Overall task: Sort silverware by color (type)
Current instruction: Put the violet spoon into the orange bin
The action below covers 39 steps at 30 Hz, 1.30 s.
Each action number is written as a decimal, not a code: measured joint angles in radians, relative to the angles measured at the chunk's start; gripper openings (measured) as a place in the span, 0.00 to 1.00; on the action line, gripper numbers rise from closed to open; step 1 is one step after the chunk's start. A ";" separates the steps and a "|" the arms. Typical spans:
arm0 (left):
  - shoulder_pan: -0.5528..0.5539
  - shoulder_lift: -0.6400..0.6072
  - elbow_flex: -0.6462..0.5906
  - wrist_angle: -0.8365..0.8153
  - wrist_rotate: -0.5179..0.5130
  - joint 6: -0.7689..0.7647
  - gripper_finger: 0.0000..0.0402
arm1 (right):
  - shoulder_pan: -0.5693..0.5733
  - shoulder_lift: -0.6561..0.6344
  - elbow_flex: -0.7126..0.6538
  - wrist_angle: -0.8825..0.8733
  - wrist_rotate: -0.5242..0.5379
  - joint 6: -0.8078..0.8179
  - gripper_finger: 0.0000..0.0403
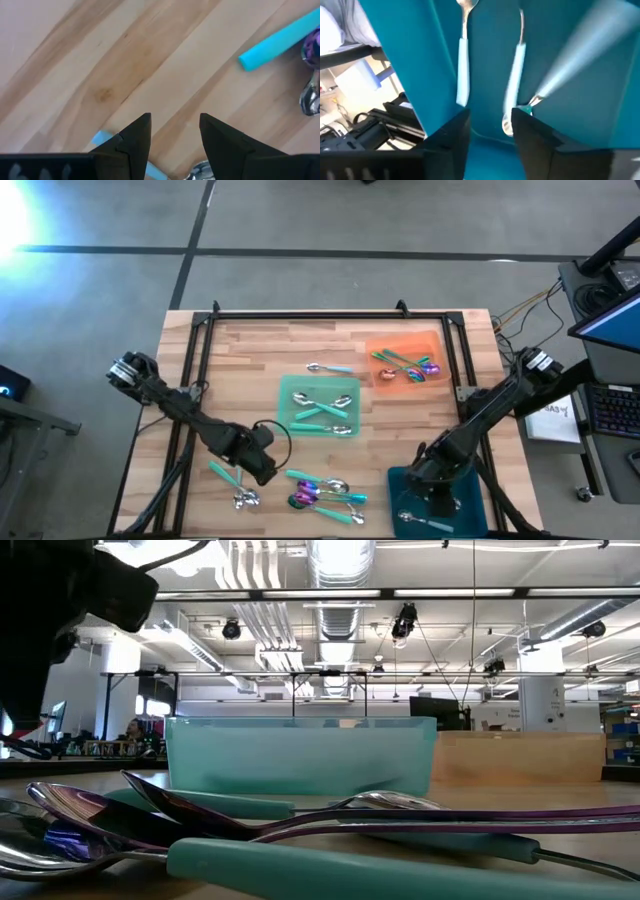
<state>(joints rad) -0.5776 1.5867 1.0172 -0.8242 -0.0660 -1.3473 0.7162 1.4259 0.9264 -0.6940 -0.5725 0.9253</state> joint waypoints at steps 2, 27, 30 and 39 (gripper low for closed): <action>-0.013 0.000 0.000 -0.015 0.000 -0.033 0.38 | 0.000 -0.011 0.000 -0.004 -0.013 0.000 0.36; -0.096 0.000 0.000 0.458 -0.149 0.214 0.38 | -0.001 -0.089 0.000 -0.007 0.104 -0.171 0.32; -0.095 0.000 0.000 0.533 -0.221 0.304 0.38 | -0.001 -0.089 0.000 -0.007 0.132 -0.187 0.32; -0.067 0.012 0.000 0.584 -0.284 0.365 0.38 | -0.001 -0.089 0.000 -0.007 0.173 -0.164 0.31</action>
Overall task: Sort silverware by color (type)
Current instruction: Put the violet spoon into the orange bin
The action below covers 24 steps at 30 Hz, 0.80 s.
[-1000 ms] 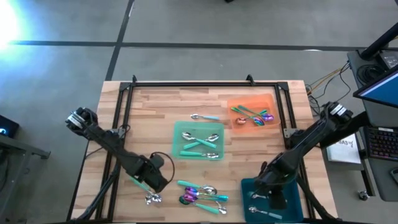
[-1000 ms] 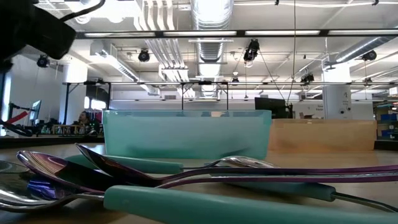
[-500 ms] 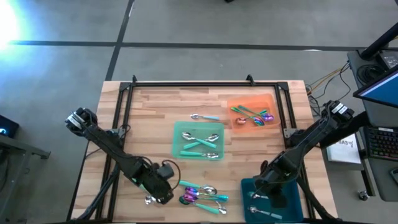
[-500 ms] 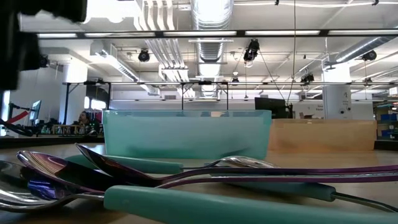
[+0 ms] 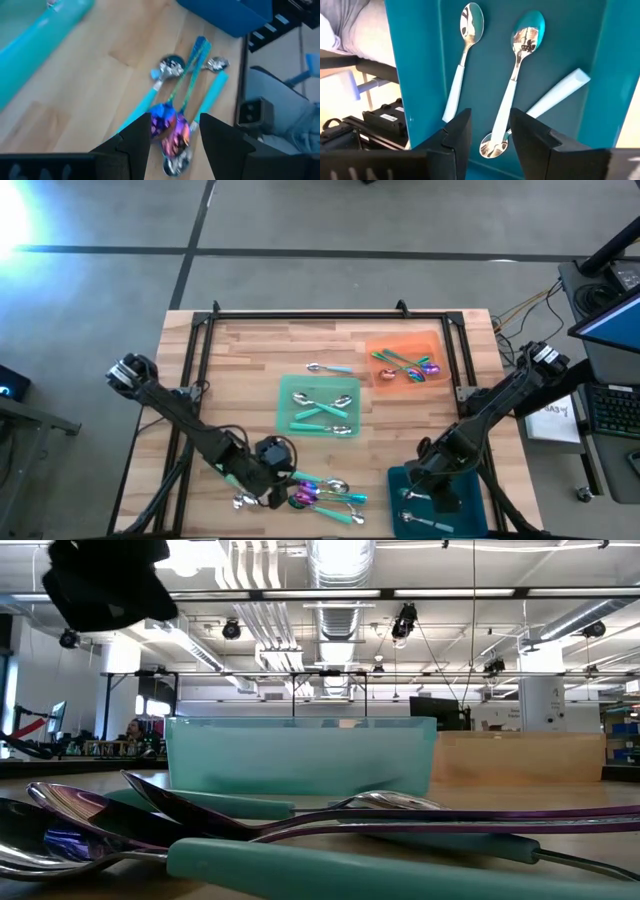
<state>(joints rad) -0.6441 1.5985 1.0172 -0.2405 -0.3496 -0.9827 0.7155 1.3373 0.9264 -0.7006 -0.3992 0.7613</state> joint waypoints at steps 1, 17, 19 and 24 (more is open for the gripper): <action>0.007 0.006 0.000 0.005 0.003 0.005 0.38 | 0.000 0.000 0.000 0.000 0.000 0.006 0.31; 0.035 0.166 0.001 0.158 0.106 0.310 0.38 | 0.000 0.000 0.000 0.002 0.026 0.053 0.30; 0.037 0.180 0.005 0.165 0.106 0.357 0.38 | 0.000 0.000 0.000 0.002 0.051 0.053 0.30; 0.040 0.214 0.047 0.176 0.105 0.498 0.38 | 0.000 0.000 0.000 0.002 0.114 0.120 0.30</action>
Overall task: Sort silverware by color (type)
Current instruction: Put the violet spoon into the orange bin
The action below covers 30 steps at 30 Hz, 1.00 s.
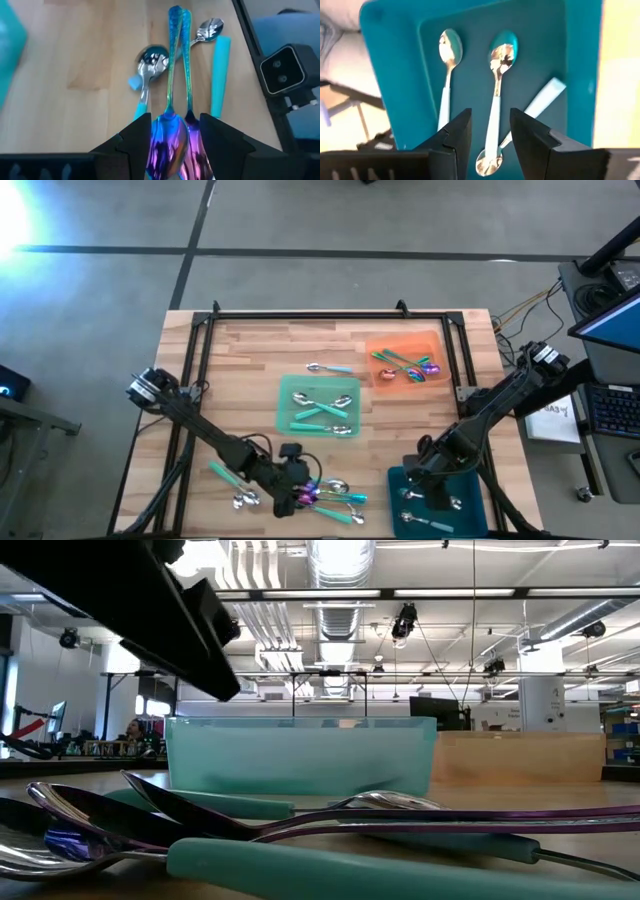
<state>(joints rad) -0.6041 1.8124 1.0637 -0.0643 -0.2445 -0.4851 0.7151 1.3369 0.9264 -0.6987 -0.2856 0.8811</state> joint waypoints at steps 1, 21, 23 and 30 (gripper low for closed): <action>0.000 0.009 0.010 0.000 0.000 0.026 0.38 | 0.000 0.000 0.000 0.000 0.011 0.018 0.30; 0.012 0.229 0.172 -0.032 -0.007 0.254 0.35 | 0.000 0.000 0.000 0.004 0.164 0.165 0.31; 0.017 0.234 0.180 -0.034 -0.007 0.273 0.32 | 0.000 0.000 0.000 0.006 0.178 0.168 0.31; 0.038 0.237 0.184 -0.040 -0.007 0.288 0.20 | 0.000 0.000 0.000 0.018 0.185 0.165 0.31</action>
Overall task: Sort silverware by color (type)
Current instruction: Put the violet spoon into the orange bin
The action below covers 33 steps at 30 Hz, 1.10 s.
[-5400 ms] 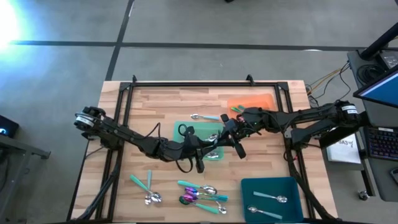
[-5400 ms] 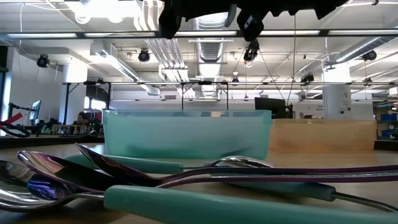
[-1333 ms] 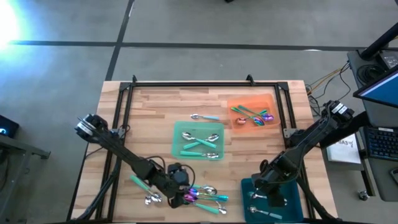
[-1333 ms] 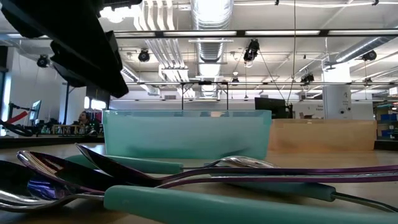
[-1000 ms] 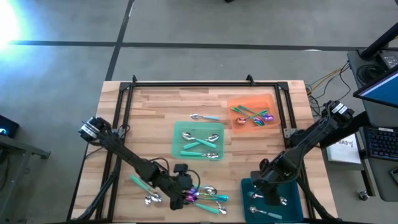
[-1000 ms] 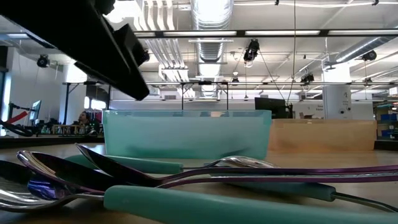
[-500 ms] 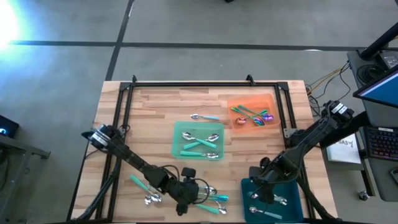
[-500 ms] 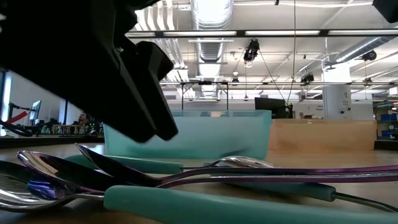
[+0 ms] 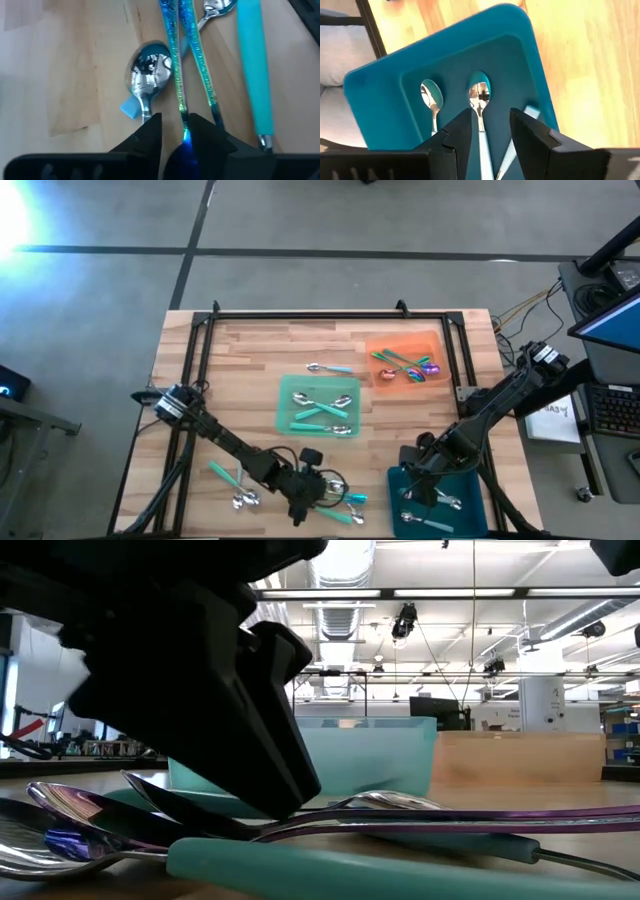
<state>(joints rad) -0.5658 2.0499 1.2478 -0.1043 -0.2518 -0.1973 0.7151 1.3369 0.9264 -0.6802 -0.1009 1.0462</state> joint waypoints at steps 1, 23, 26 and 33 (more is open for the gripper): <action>0.002 0.000 0.000 0.000 0.001 -0.004 0.19 | 0.000 0.000 0.000 0.007 0.000 -0.007 0.31; 0.026 0.061 0.029 0.020 0.058 -0.053 0.16 | 0.000 0.000 0.000 0.012 0.026 -0.036 0.31; 0.027 0.088 0.061 0.019 0.057 -0.050 0.16 | 0.000 0.000 0.000 0.013 0.026 -0.035 0.31; 0.027 0.100 0.078 -0.001 0.058 -0.083 0.07 | 0.000 0.000 0.000 0.014 0.026 -0.036 0.31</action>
<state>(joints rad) -0.5385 2.1498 1.3258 -0.1055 -0.1936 -0.2799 0.7151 1.3369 0.9264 -0.6661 -0.0753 1.0103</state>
